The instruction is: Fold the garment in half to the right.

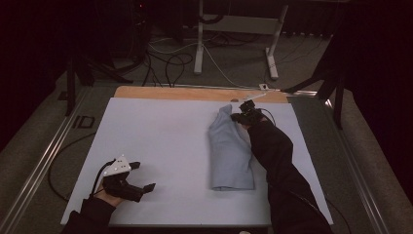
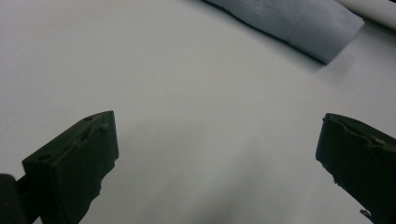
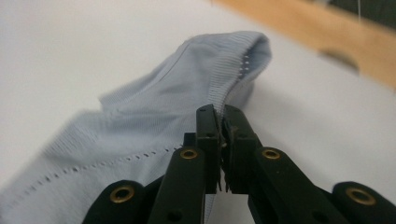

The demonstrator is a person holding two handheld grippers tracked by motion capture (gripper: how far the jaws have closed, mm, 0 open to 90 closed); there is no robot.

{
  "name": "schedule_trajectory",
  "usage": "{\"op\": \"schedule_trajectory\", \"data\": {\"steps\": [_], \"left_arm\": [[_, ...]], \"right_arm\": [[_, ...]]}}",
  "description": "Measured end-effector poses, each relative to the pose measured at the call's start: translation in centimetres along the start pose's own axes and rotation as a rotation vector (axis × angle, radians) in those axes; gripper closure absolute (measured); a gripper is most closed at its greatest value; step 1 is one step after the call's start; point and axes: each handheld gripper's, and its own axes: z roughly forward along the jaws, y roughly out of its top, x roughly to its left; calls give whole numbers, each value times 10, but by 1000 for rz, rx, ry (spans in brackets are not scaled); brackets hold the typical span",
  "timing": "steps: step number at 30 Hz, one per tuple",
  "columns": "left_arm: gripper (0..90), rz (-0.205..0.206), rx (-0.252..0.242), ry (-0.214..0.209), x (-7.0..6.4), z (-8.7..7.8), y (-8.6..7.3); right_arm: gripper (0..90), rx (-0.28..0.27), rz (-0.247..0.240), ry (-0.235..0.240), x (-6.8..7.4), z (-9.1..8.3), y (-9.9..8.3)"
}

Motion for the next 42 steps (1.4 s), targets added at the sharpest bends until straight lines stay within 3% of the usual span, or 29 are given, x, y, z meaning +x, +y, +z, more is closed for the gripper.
{"op": "schedule_trajectory", "data": {"steps": [3,8,17,23,33,36,40,42], "left_arm": [[4,21,-16,6,-2,-1,0],[4,36,-29,13,-4,-4,0],[4,6,-49,60,0,-10,-2],[4,23,-55,67,-2,-11,-2],[4,19,-56,69,-1,-12,-2],[4,21,-47,68,-1,-11,-3],[4,22,-49,69,-1,-12,-2],[4,20,-50,70,-1,-12,-2]], "right_arm": [[868,-15,14,-4,0,0,3],[868,25,34,-14,-4,16,1],[867,51,61,-6,-10,27,-7],[864,90,66,-10,-12,38,-13],[854,102,71,-19,-12,42,-16],[833,109,76,-21,-12,41,-15],[700,113,57,-13,-10,34,-13],[682,111,51,-15,-9,30,-11]]}}
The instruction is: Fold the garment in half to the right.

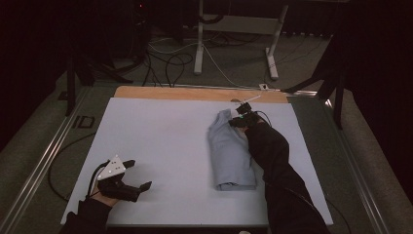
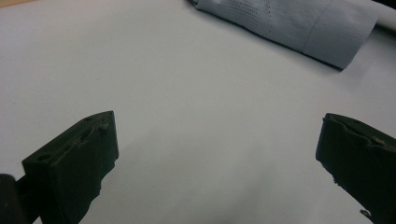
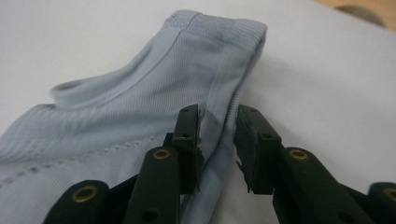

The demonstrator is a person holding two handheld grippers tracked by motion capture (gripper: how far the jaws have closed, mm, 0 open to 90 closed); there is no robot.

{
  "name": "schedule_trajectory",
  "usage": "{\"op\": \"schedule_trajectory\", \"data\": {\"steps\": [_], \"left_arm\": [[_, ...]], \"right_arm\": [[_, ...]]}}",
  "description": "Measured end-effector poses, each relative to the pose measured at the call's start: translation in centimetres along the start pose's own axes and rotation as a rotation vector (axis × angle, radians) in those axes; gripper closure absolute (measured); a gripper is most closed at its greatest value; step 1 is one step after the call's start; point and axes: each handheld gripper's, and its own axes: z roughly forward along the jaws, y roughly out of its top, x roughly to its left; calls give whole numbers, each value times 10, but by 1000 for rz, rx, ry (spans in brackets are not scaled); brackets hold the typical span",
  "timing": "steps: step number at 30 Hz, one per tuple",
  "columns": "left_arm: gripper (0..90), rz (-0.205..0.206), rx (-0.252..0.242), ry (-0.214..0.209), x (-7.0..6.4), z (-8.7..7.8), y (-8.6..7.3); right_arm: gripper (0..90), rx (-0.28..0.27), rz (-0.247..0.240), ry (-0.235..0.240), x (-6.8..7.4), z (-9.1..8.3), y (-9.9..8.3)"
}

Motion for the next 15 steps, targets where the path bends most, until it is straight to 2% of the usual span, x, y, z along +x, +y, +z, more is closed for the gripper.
{"op": "schedule_trajectory", "data": {"steps": [1,5,6,7,9,11,12,15], "left_arm": [[4,-1,-3,-1,0,0,0],[4,4,-2,0,0,-1,0],[4,1,-2,1,0,-1,0],[4,5,-1,2,0,-1,0],[4,6,1,3,0,-1,0],[4,5,1,3,0,-1,0],[4,3,0,4,0,-1,0],[4,5,-3,5,0,-2,0]], "right_arm": [[615,-10,-3,19,2,-8,2],[568,-36,-30,22,9,-26,4],[568,-36,-30,22,9,-26,4],[550,-54,-40,41,16,-35,1],[548,-55,-51,43,20,-39,0],[566,-75,-70,51,31,-51,-7],[566,-75,-70,51,31,-51,-7],[640,-92,-96,76,44,-65,-18]]}}
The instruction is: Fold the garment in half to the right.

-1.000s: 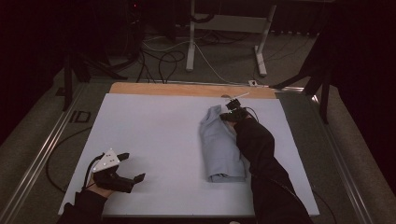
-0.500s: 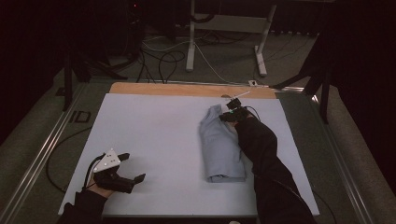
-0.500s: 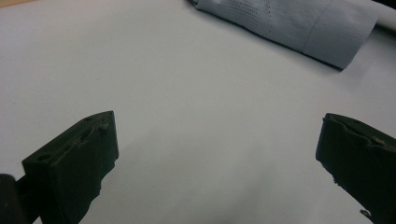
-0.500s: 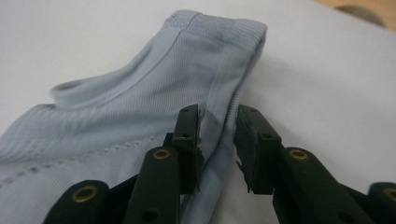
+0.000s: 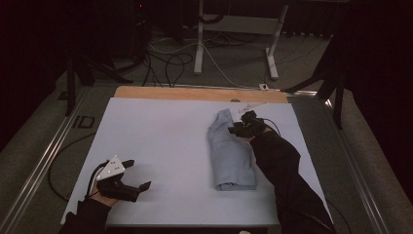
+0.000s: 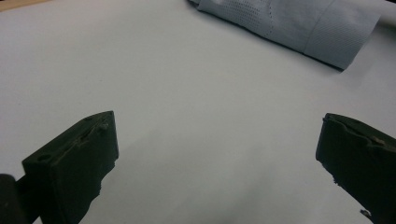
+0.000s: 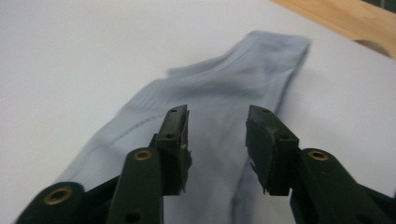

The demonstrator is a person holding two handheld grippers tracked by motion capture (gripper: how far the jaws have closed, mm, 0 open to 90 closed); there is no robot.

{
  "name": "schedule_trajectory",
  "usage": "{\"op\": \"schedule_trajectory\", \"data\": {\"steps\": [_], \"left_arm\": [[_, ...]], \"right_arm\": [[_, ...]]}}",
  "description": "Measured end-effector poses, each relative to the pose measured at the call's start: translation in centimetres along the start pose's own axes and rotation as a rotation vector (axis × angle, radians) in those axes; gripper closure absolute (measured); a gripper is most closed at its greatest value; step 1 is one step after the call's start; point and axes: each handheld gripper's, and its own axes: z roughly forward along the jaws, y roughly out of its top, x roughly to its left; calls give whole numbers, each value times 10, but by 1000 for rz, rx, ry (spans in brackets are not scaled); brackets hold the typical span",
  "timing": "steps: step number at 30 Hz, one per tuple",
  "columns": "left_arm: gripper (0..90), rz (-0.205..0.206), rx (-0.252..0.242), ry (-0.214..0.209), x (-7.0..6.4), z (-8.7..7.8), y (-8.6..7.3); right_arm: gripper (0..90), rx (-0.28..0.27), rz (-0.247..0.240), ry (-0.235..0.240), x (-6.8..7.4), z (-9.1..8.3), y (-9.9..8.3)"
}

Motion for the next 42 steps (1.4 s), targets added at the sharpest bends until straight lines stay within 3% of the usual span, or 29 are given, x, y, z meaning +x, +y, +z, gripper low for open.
{"op": "schedule_trajectory", "data": {"steps": [2,3,6,8,10,13,14,15,19,22,24,27,39,42], "left_arm": [[4,-1,-1,2,0,0,0],[4,1,0,2,0,0,0],[4,-1,4,0,0,0,0],[4,0,6,1,0,0,-1],[4,1,6,0,1,-1,-1],[4,-2,3,3,1,-2,-1],[4,-2,3,3,1,-2,-1],[4,-1,4,2,1,-2,-1],[4,-6,5,-1,1,-1,-2],[4,-5,9,-3,2,0,-2],[4,-2,8,-4,1,1,-2],[4,-3,7,-3,1,0,-2],[4,-2,9,-4,1,1,-2],[4,-4,8,-4,1,1,-2]], "right_arm": [[643,-5,-1,7,4,-4,-2],[669,-9,-3,32,12,-12,-5],[682,-12,-32,44,22,-19,-7],[711,-17,-57,88,38,-28,-11],[734,-14,-70,97,43,-30,-13],[858,-23,-85,164,62,-38,-21],[858,-23,-85,164,62,-38,-21],[894,-26,-96,173,67,-39,-23],[900,7,-161,211,88,-44,-39],[900,18,-183,212,91,-44,-44],[900,18,-166,234,91,-41,-47],[900,48,-178,237,92,-32,-54],[900,104,-129,275,89,-16,-88],[900,116,-146,271,92,-17,-91]]}}
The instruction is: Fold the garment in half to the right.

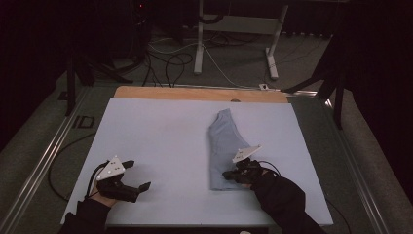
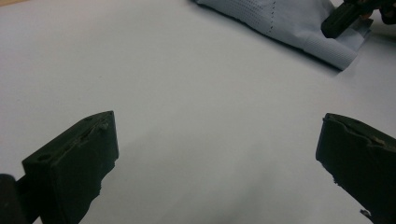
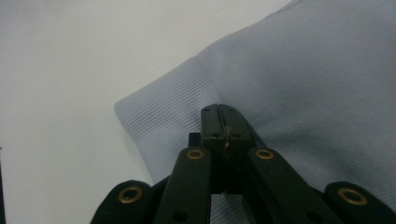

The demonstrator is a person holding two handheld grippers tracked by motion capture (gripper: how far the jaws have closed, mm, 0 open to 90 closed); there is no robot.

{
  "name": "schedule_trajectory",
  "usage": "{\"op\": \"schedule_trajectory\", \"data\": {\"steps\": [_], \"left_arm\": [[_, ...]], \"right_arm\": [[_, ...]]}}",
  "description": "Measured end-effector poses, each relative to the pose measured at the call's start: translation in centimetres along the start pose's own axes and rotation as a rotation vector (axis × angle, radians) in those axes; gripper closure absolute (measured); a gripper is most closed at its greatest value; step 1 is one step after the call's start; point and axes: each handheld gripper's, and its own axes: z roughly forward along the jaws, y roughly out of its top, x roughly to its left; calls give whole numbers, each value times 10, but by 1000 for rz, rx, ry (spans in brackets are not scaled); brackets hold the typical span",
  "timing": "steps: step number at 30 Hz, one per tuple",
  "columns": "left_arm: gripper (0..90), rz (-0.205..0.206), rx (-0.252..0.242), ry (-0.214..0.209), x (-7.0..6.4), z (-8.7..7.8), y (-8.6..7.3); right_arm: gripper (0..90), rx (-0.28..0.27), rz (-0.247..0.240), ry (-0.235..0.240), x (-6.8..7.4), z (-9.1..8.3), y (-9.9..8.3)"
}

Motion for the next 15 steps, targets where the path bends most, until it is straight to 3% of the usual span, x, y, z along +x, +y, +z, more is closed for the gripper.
{"op": "schedule_trajectory", "data": {"steps": [15], "left_arm": [[4,4,-4,4,0,-2,0]], "right_arm": [[900,-18,-1,17,11,-6,-15]]}}
